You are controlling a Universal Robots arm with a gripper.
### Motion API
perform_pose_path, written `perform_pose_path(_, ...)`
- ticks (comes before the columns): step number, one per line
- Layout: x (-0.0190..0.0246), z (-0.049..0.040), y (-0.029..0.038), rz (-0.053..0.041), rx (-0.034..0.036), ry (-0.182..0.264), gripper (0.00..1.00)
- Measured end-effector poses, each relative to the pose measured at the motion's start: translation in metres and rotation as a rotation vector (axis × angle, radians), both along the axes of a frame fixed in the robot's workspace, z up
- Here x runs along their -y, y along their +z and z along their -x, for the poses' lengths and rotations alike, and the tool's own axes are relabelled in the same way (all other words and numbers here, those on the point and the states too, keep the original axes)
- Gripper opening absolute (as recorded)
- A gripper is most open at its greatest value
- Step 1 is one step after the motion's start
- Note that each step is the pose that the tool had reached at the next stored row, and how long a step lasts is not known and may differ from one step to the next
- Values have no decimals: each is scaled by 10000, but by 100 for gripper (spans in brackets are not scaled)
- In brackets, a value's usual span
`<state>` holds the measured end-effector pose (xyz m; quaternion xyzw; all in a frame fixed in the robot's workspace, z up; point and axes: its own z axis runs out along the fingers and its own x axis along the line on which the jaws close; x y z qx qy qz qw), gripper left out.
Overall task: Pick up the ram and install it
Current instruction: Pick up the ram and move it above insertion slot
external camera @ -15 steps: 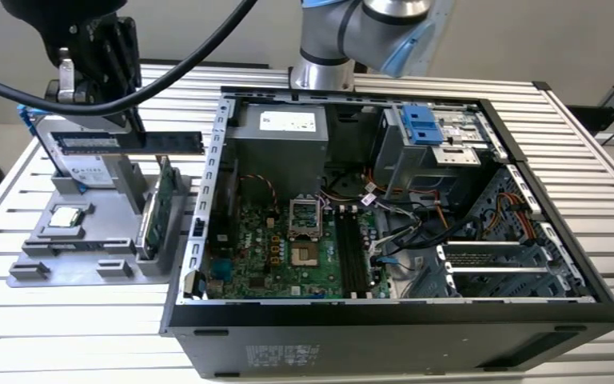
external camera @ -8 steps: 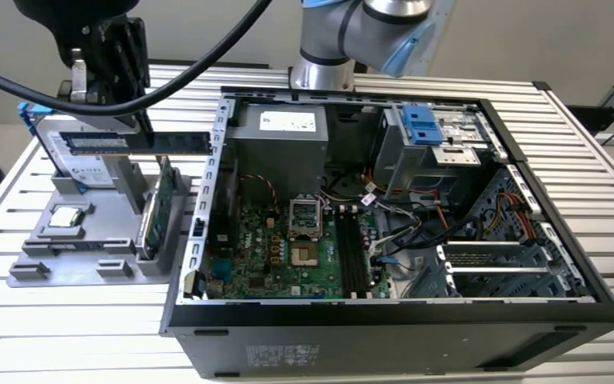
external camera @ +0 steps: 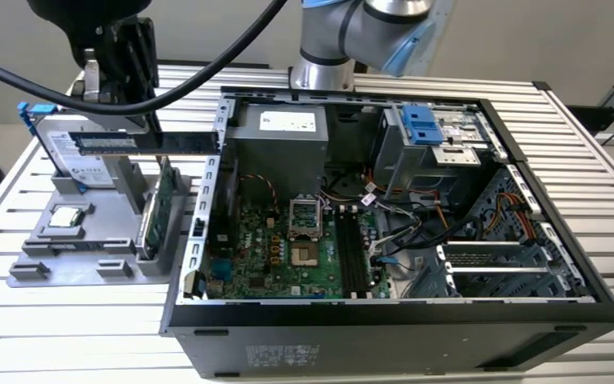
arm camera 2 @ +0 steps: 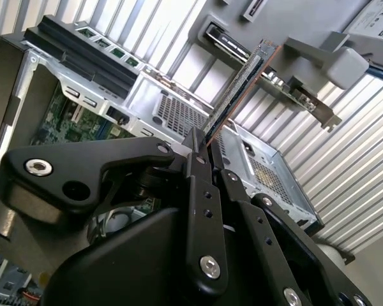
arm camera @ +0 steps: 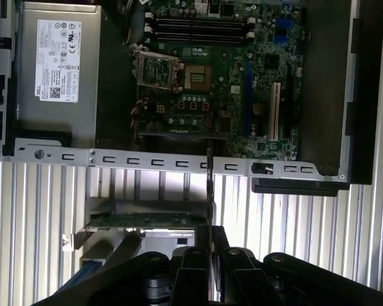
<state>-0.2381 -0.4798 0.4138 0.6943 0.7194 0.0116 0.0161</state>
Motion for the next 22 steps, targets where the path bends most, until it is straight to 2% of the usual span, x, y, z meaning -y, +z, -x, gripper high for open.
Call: perform_pose_path(22, 0, -167, 0, 1, 0, 0, 0)
